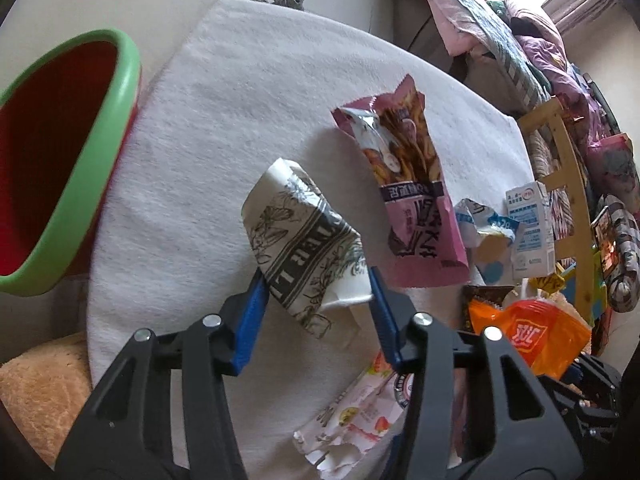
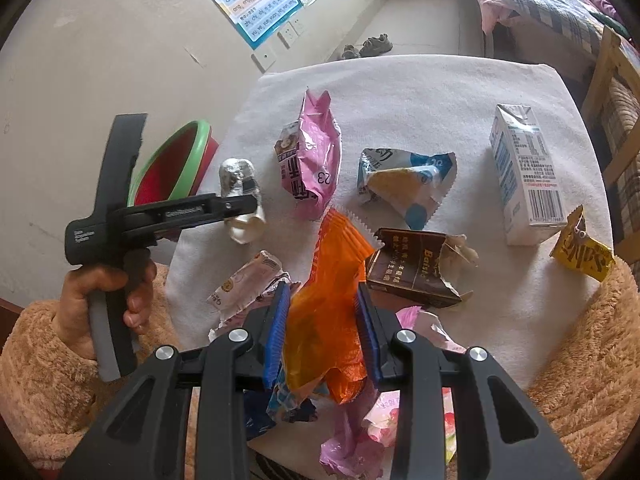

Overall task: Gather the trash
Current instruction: 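Lift the held wrappers and carry them toward the red bucket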

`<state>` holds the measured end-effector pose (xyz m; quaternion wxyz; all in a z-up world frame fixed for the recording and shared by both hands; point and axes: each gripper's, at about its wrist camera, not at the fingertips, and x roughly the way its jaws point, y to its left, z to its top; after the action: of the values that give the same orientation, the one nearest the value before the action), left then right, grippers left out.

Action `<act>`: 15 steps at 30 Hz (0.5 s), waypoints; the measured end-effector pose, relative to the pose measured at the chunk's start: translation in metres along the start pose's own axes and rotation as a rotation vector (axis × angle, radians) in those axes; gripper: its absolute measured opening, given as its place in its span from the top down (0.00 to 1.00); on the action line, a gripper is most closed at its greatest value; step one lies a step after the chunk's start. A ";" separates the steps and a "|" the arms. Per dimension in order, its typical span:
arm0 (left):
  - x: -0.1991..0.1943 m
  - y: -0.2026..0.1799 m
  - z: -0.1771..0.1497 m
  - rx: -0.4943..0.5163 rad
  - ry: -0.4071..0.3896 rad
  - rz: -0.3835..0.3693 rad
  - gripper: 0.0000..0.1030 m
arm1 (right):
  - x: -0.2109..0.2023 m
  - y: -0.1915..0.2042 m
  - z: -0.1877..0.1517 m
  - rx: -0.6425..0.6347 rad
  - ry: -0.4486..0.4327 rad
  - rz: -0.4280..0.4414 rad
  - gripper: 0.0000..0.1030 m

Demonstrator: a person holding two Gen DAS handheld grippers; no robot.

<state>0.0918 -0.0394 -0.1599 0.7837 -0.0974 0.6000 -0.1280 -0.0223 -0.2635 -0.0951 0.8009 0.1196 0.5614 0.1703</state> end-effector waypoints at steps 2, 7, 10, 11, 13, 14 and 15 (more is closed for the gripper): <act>-0.003 0.000 -0.002 -0.001 -0.008 -0.006 0.54 | 0.000 0.001 0.000 -0.004 -0.001 0.000 0.69; -0.010 0.002 -0.009 -0.011 -0.018 -0.034 0.54 | 0.000 0.005 0.000 -0.014 0.000 0.007 0.69; -0.011 0.002 -0.014 -0.006 -0.016 -0.037 0.54 | 0.003 0.008 0.000 -0.025 0.008 0.003 0.69; -0.011 0.002 -0.015 -0.001 -0.016 -0.032 0.54 | 0.004 0.009 0.000 -0.027 0.010 0.003 0.69; -0.008 0.005 -0.017 -0.002 -0.008 -0.019 0.54 | 0.004 0.011 0.000 -0.033 0.008 0.004 0.69; -0.007 0.007 -0.017 -0.010 -0.004 -0.019 0.54 | 0.004 0.012 0.001 -0.035 0.007 0.004 0.69; -0.006 0.009 -0.017 -0.023 -0.001 -0.025 0.54 | 0.004 0.012 0.001 -0.036 0.005 0.005 0.69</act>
<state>0.0744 -0.0290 -0.1613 0.7810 -0.1139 0.6000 -0.1308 -0.0219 -0.2512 -0.0936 0.8011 0.1060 0.5599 0.1828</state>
